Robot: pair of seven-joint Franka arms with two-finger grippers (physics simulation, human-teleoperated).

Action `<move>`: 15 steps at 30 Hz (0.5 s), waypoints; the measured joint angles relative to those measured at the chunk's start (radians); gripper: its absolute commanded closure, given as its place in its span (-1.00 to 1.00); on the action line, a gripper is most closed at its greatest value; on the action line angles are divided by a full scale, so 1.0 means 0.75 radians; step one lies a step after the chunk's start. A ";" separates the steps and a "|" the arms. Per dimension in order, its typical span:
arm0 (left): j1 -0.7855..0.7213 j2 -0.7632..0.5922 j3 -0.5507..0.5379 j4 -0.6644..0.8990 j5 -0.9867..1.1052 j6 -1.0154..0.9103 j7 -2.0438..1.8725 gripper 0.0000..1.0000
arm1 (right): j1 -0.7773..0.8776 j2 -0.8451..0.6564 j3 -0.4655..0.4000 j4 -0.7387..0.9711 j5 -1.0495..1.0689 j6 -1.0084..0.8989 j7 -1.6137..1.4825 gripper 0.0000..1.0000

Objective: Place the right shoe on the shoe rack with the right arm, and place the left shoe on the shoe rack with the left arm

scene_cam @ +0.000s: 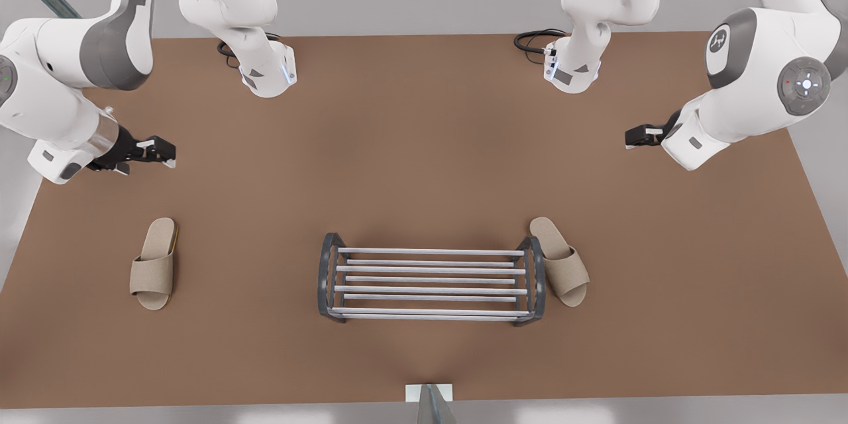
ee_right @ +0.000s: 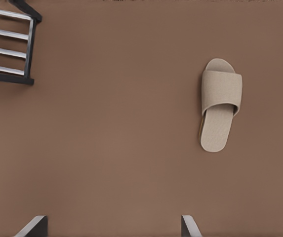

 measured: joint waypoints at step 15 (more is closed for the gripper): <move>-0.033 -0.080 0.083 -1.538 -2.258 1.463 0.726 -1.00 | -0.239 0.439 -0.014 -0.430 -0.114 0.993 -0.018 -1.00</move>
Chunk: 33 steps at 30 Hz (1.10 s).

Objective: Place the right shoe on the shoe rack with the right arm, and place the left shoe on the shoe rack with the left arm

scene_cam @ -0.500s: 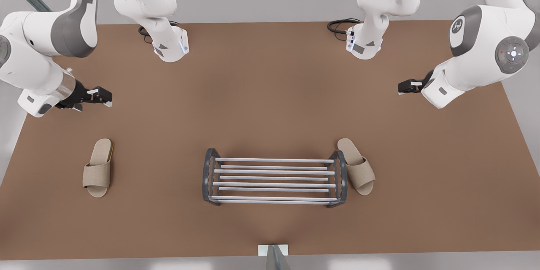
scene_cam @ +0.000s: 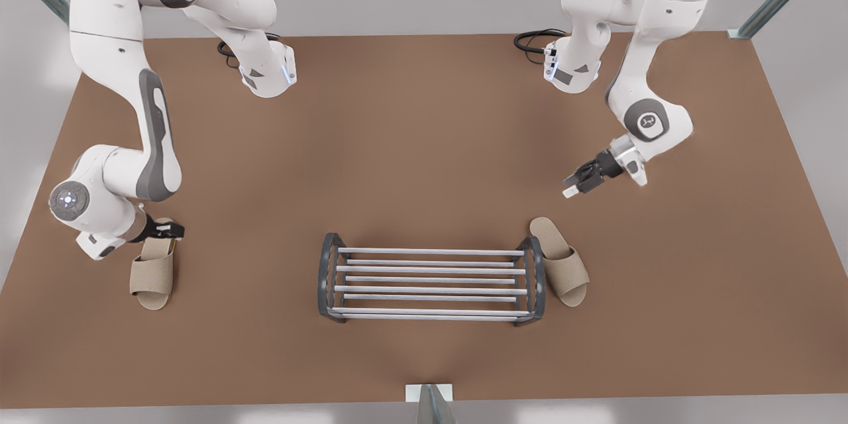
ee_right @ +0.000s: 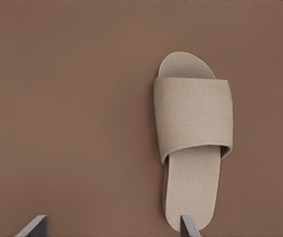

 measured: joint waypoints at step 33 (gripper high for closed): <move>0.058 0.489 -0.272 0.564 -1.482 0.473 0.934 -1.00 | -0.149 0.260 0.016 -0.297 0.080 1.047 -0.053 -0.99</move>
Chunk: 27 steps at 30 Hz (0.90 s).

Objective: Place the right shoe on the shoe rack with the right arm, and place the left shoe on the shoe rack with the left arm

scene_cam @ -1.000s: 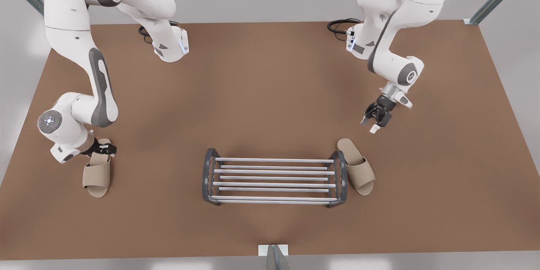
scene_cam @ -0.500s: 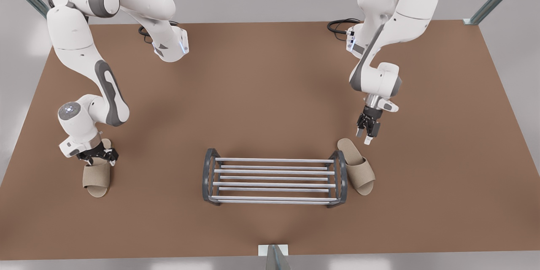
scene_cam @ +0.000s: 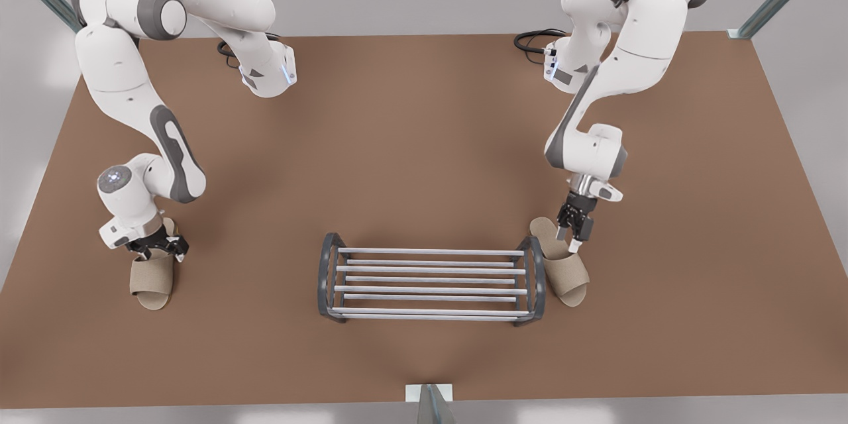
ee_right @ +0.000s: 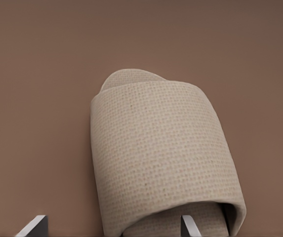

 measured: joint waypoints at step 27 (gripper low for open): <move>0.089 0.151 -0.029 0.167 0.000 -0.185 -0.087 -1.00 | -0.034 0.097 0.069 0.103 0.000 0.053 -0.011 -0.52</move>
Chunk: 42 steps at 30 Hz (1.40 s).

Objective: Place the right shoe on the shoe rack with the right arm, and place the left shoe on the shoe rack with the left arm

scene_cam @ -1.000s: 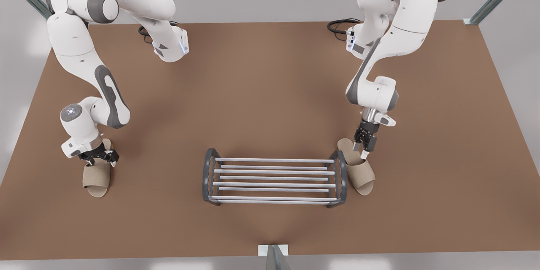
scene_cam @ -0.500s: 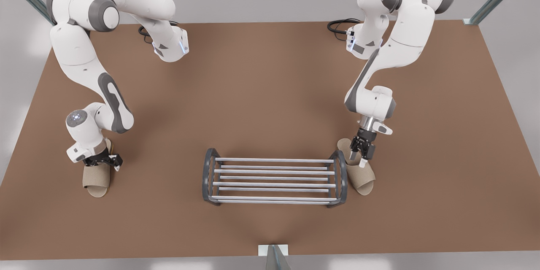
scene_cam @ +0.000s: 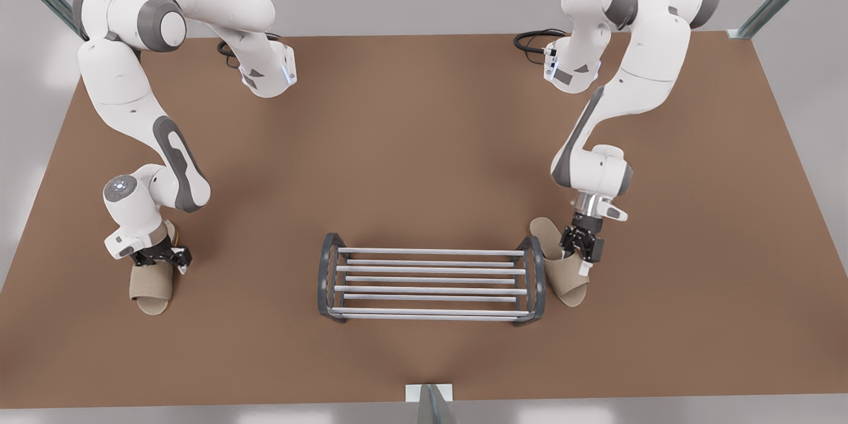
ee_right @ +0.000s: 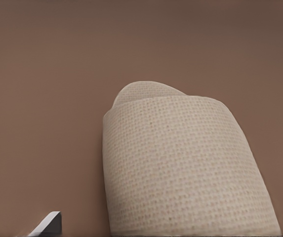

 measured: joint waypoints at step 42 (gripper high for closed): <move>0.103 0.079 -0.062 0.145 0.000 -0.069 -0.026 0.57 | 0.192 -0.234 1.179 0.560 -0.064 -0.855 0.785 0.57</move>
